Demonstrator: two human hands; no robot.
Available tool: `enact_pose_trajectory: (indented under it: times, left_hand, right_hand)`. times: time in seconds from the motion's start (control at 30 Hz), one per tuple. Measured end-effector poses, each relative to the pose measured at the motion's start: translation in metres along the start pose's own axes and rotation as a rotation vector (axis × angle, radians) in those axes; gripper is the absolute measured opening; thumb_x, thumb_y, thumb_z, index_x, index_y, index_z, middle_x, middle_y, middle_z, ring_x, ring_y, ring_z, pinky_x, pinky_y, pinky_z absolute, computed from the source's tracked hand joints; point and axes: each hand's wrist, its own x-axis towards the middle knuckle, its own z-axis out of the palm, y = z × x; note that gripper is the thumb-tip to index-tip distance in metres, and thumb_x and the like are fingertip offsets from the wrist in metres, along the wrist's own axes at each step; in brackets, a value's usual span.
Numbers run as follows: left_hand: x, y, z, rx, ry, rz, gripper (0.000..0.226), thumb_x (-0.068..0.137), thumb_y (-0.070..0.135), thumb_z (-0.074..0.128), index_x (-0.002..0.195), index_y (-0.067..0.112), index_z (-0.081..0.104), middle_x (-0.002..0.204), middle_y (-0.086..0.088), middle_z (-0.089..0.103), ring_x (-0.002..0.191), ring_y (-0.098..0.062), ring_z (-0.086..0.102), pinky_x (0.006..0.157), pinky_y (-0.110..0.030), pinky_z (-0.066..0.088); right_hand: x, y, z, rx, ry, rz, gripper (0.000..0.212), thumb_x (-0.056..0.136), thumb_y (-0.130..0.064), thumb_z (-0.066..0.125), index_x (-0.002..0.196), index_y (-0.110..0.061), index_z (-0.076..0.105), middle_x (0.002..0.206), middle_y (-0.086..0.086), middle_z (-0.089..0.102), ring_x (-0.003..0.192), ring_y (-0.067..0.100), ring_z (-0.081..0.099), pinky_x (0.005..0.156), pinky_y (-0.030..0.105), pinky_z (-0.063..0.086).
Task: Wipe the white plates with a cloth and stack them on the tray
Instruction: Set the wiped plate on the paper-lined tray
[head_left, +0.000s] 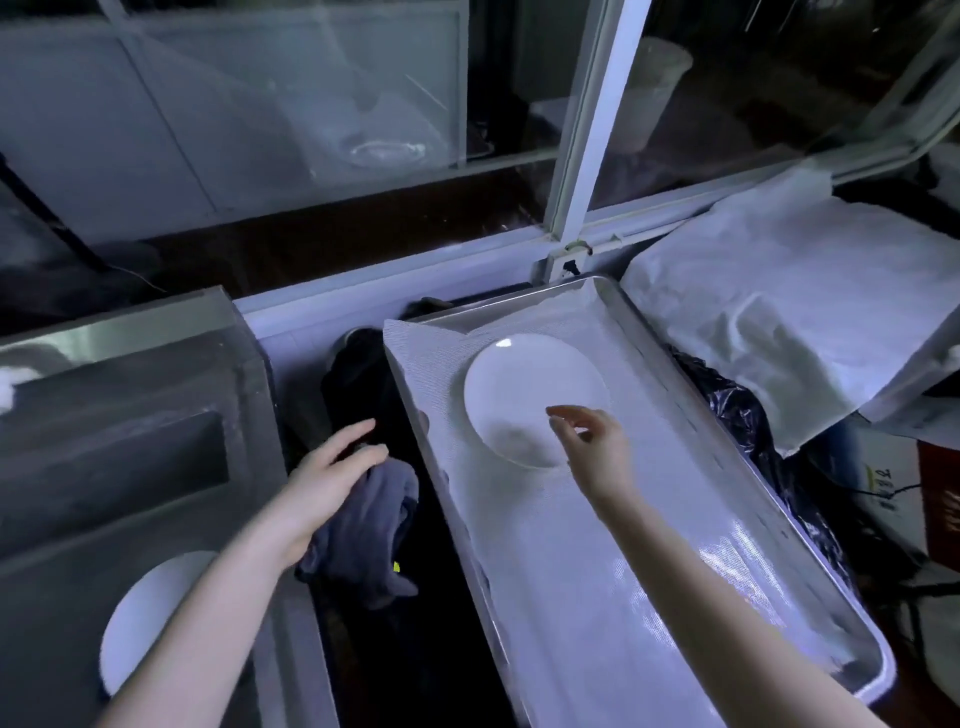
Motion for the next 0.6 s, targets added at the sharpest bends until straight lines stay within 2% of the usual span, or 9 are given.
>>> enact_pose_trajectory:
  times: [0.07, 0.17, 0.27, 0.37, 0.43, 0.5, 0.6]
  left_hand:
    - [-0.021, -0.014, -0.026, -0.086, 0.05, -0.029, 0.027, 0.091, 0.039, 0.066, 0.115, 0.051, 0.066, 0.121, 0.014, 0.063, 0.109, 0.0, 0.058, 0.089, -0.021, 0.045]
    - [-0.049, -0.038, -0.068, -0.186, 0.154, -0.06, 0.018, 0.094, 0.034, 0.062, 0.103, 0.045, 0.072, 0.113, 0.016, 0.07, 0.105, -0.003, 0.064, 0.087, -0.023, 0.047]
    - [-0.074, -0.067, -0.108, -0.28, 0.266, -0.098, 0.017, 0.095, 0.032, 0.06, 0.097, 0.041, 0.074, 0.104, 0.024, 0.07, 0.095, 0.005, 0.065, 0.078, -0.018, 0.045]
    - [-0.098, -0.1, -0.148, -0.394, 0.336, -0.209, 0.015, 0.092, 0.038, 0.065, 0.102, 0.035, 0.075, 0.103, 0.014, 0.074, 0.1, -0.007, 0.066, 0.086, -0.025, 0.049]
    - [-0.112, -0.12, -0.176, -0.457, 0.345, -0.304, 0.025, 0.085, 0.044, 0.071, 0.105, 0.03, 0.076, 0.106, 0.003, 0.075, 0.102, -0.016, 0.067, 0.095, -0.034, 0.049]
    - [-0.123, -0.143, -0.204, -0.512, 0.334, -0.383, 0.04, 0.072, 0.052, 0.078, 0.1, 0.023, 0.078, 0.105, -0.005, 0.075, 0.102, -0.021, 0.067, 0.101, -0.039, 0.048]
    - [-0.13, -0.181, -0.242, -0.511, 0.274, -0.485, 0.059, 0.059, 0.059, 0.084, 0.092, 0.01, 0.079, 0.102, -0.021, 0.073, 0.091, -0.027, 0.068, 0.091, -0.041, 0.049]
  right_hand:
    - [-0.02, -0.019, 0.019, 0.024, -0.1, -0.027, 0.016, 0.095, -0.022, 0.063, 0.093, -0.034, 0.074, 0.109, -0.003, 0.069, 0.086, 0.018, 0.066, 0.086, 0.044, 0.057]
    - [-0.05, -0.047, 0.055, 0.029, -0.236, -0.091, 0.016, 0.095, -0.022, 0.065, 0.091, -0.033, 0.074, 0.097, -0.006, 0.073, 0.082, 0.017, 0.067, 0.084, 0.042, 0.057]
    - [-0.08, -0.068, 0.1, 0.018, -0.397, -0.149, 0.018, 0.096, -0.024, 0.063, 0.09, -0.038, 0.074, 0.083, -0.014, 0.072, 0.069, 0.002, 0.064, 0.076, 0.033, 0.056]
    - [-0.111, -0.08, 0.148, -0.006, -0.529, -0.152, 0.016, 0.097, -0.022, 0.061, 0.1, -0.026, 0.076, 0.08, -0.013, 0.07, 0.061, -0.004, 0.061, 0.06, 0.015, 0.049]
    - [-0.13, -0.083, 0.181, -0.034, -0.593, -0.116, 0.017, 0.098, -0.02, 0.062, 0.107, -0.018, 0.076, 0.083, -0.012, 0.071, 0.062, 0.0, 0.062, 0.057, 0.012, 0.046]
    - [-0.15, -0.083, 0.216, -0.092, -0.658, -0.082, 0.019, 0.098, -0.02, 0.062, 0.112, -0.017, 0.074, 0.089, -0.009, 0.072, 0.066, 0.005, 0.063, 0.056, 0.015, 0.049]
    - [-0.175, -0.076, 0.265, -0.143, -0.705, 0.019, 0.023, 0.098, -0.02, 0.061, 0.118, -0.014, 0.072, 0.098, 0.003, 0.074, 0.068, 0.012, 0.063, 0.061, 0.026, 0.055]
